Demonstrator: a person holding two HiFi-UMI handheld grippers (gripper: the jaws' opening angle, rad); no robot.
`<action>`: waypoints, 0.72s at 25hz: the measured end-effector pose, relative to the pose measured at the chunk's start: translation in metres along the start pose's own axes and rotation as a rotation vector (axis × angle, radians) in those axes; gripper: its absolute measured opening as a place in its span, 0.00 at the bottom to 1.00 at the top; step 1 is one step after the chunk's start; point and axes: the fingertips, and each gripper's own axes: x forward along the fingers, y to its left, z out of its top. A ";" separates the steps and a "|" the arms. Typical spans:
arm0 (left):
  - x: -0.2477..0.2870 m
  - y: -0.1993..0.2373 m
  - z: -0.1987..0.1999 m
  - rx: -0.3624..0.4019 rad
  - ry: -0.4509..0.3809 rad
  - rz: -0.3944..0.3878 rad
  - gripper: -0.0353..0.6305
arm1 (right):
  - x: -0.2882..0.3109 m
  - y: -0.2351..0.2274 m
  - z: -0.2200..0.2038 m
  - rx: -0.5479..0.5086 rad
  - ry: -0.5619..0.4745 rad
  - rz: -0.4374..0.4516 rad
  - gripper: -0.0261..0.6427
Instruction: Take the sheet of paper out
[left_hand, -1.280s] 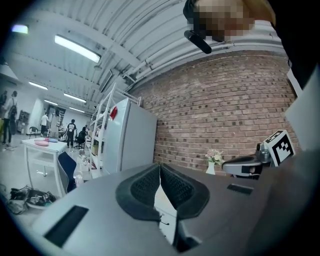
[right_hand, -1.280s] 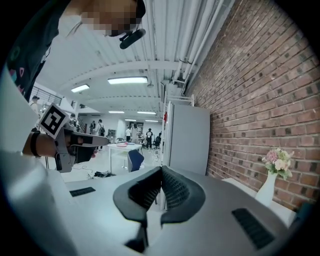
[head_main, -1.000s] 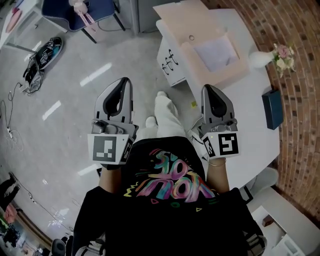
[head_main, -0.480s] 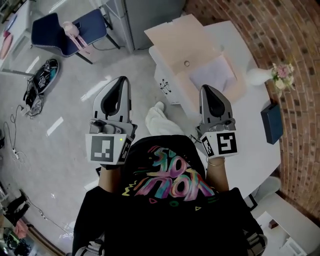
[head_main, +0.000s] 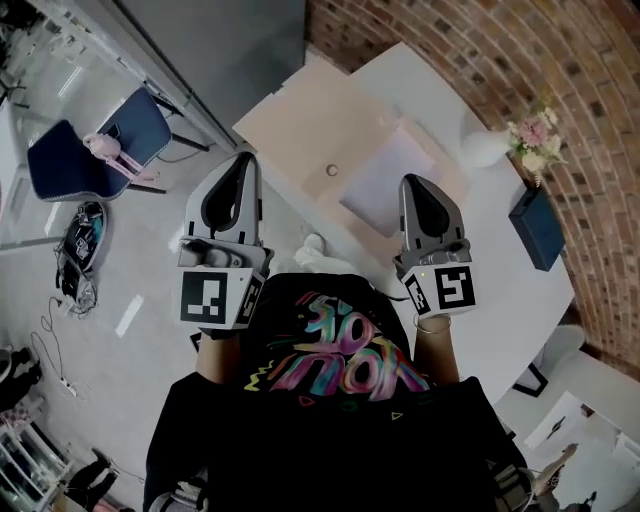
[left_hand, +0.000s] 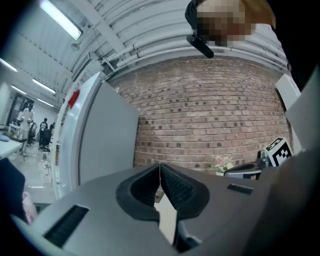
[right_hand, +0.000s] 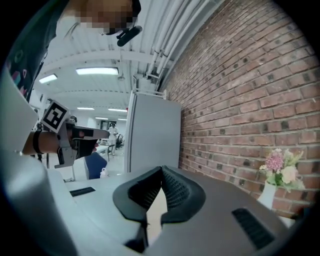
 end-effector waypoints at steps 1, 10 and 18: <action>0.012 -0.005 -0.001 0.008 0.006 -0.035 0.09 | -0.002 -0.010 -0.001 0.006 0.000 -0.034 0.07; 0.094 -0.064 -0.011 0.029 0.073 -0.292 0.09 | -0.040 -0.081 -0.008 0.063 0.018 -0.298 0.07; 0.145 -0.096 -0.027 0.007 0.124 -0.525 0.09 | -0.056 -0.103 -0.013 0.096 0.044 -0.515 0.07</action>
